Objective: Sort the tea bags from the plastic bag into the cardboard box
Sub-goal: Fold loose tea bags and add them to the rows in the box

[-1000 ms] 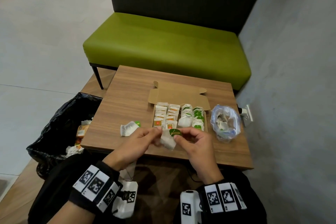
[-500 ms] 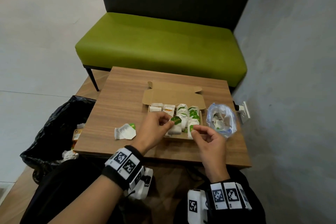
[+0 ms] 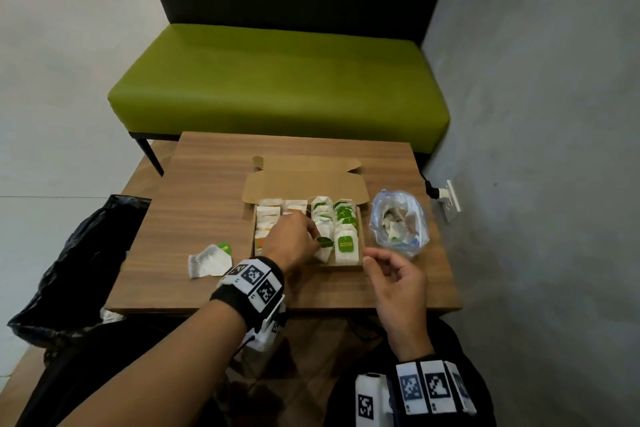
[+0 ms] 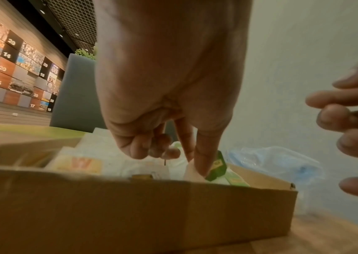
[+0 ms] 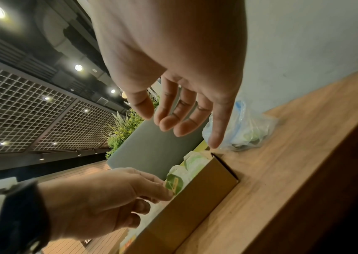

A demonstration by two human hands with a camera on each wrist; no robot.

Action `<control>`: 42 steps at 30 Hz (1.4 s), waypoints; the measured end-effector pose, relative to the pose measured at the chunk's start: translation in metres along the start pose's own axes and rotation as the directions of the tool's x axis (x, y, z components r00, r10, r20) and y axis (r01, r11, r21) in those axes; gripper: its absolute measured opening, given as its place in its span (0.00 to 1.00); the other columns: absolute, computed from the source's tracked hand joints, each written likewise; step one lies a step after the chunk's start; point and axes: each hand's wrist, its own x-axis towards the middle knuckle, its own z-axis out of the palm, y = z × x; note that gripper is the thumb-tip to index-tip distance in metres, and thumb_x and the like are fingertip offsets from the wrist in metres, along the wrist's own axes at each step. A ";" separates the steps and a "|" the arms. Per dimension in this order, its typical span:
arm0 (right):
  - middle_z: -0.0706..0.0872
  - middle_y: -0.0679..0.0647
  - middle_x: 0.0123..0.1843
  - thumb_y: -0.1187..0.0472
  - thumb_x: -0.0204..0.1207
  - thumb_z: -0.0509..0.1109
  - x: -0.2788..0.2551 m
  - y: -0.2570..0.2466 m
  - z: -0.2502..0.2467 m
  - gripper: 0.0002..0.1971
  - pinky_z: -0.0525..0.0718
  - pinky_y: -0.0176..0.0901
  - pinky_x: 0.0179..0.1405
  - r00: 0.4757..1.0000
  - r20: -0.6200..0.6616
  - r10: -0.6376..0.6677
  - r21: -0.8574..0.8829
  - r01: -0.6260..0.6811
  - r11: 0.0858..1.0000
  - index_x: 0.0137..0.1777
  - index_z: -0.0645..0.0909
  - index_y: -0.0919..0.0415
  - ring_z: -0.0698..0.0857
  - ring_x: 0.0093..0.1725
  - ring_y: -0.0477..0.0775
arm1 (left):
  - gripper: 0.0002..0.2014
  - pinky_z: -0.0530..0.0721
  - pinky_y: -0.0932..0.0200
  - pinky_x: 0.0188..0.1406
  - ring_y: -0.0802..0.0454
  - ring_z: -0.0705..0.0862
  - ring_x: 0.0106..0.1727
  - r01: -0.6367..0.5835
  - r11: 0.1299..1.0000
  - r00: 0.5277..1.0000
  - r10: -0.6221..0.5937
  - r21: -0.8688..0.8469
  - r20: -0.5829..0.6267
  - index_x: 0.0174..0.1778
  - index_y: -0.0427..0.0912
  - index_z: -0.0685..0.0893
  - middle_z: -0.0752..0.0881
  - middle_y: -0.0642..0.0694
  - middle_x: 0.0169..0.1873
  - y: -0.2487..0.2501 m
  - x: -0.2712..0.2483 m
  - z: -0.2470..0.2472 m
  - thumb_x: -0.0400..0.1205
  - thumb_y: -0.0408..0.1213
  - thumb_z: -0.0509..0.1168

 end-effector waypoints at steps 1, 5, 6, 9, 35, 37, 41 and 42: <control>0.91 0.45 0.43 0.68 0.76 0.75 0.001 0.001 0.001 0.08 0.83 0.27 0.42 1.000 0.007 -0.003 -0.007 0.003 1.000 0.48 0.89 0.54 0.87 0.44 0.35 | 0.06 0.85 0.56 0.45 0.48 0.87 0.46 0.013 1.000 1.000 -0.013 0.003 -0.002 0.47 0.42 0.92 0.89 0.46 0.42 0.001 0.001 0.002 0.76 0.32 0.72; 0.91 0.48 0.42 0.69 0.76 0.76 0.006 0.005 0.005 0.06 0.83 0.27 0.40 0.998 0.048 -0.029 -0.039 0.031 0.999 0.49 0.90 0.60 0.87 0.41 0.35 | 0.07 0.89 0.50 0.49 0.44 0.88 0.47 0.059 0.998 0.996 -0.060 -0.014 -0.071 0.47 0.43 0.93 0.92 0.41 0.46 0.002 0.007 0.007 0.77 0.33 0.70; 0.91 0.48 0.42 0.69 0.76 0.76 0.007 0.006 0.006 0.06 0.83 0.27 0.40 0.998 0.052 -0.033 -0.046 0.036 0.998 0.49 0.90 0.61 0.87 0.41 0.36 | 0.08 0.89 0.50 0.49 0.43 0.88 0.47 0.067 0.998 0.993 -0.069 -0.020 -0.093 0.47 0.43 0.93 0.92 0.40 0.46 0.002 0.009 0.009 0.76 0.33 0.70; 0.91 0.48 0.41 0.69 0.76 0.76 0.008 0.009 0.009 0.06 0.83 0.28 0.39 0.998 0.052 -0.039 -0.052 0.041 0.998 0.48 0.90 0.60 0.87 0.40 0.37 | 0.08 0.87 0.52 0.46 0.42 0.88 0.47 0.076 0.997 0.987 -0.080 -0.031 -0.142 0.45 0.40 0.93 0.92 0.40 0.43 0.003 0.011 0.012 0.75 0.32 0.70; 0.91 0.48 0.40 0.68 0.77 0.75 -0.021 -0.006 0.046 0.09 0.83 0.28 0.40 0.981 0.186 -0.046 -0.154 0.076 0.985 0.45 0.89 0.52 0.86 0.40 0.38 | 0.23 0.77 0.49 0.60 0.46 0.74 0.68 0.079 0.905 0.992 -0.033 0.417 -0.118 0.68 0.54 0.77 0.74 0.48 0.65 -0.132 -0.064 -0.051 0.76 0.44 0.72; 0.91 0.48 0.40 0.68 0.77 0.75 -0.024 -0.007 0.048 0.09 0.83 0.28 0.42 0.981 0.188 -0.036 -0.153 0.065 0.986 0.45 0.90 0.51 0.86 0.40 0.38 | 0.23 0.76 0.49 0.63 0.48 0.74 0.69 0.070 0.866 0.996 -0.035 0.494 -0.081 0.68 0.54 0.78 0.75 0.51 0.67 -0.133 -0.069 -0.045 0.77 0.50 0.71; 0.91 0.47 0.40 0.67 0.77 0.75 -0.029 -0.010 0.053 0.07 0.83 0.28 0.42 0.978 0.206 -0.025 -0.150 0.057 0.987 0.45 0.90 0.53 0.86 0.40 0.36 | 0.17 0.75 0.51 0.64 0.50 0.75 0.69 0.078 0.858 0.993 -0.021 0.508 -0.117 0.64 0.54 0.83 0.81 0.52 0.67 -0.135 -0.070 -0.046 0.80 0.52 0.68; 0.91 0.47 0.40 0.67 0.77 0.75 -0.031 -0.011 0.054 0.07 0.83 0.28 0.41 0.978 0.209 -0.027 -0.148 0.059 0.987 0.45 0.90 0.53 0.86 0.40 0.36 | 0.15 0.74 0.52 0.63 0.50 0.76 0.68 0.074 0.855 0.992 -0.012 0.514 -0.122 0.63 0.55 0.84 0.82 0.53 0.66 -0.135 -0.071 -0.047 0.82 0.52 0.66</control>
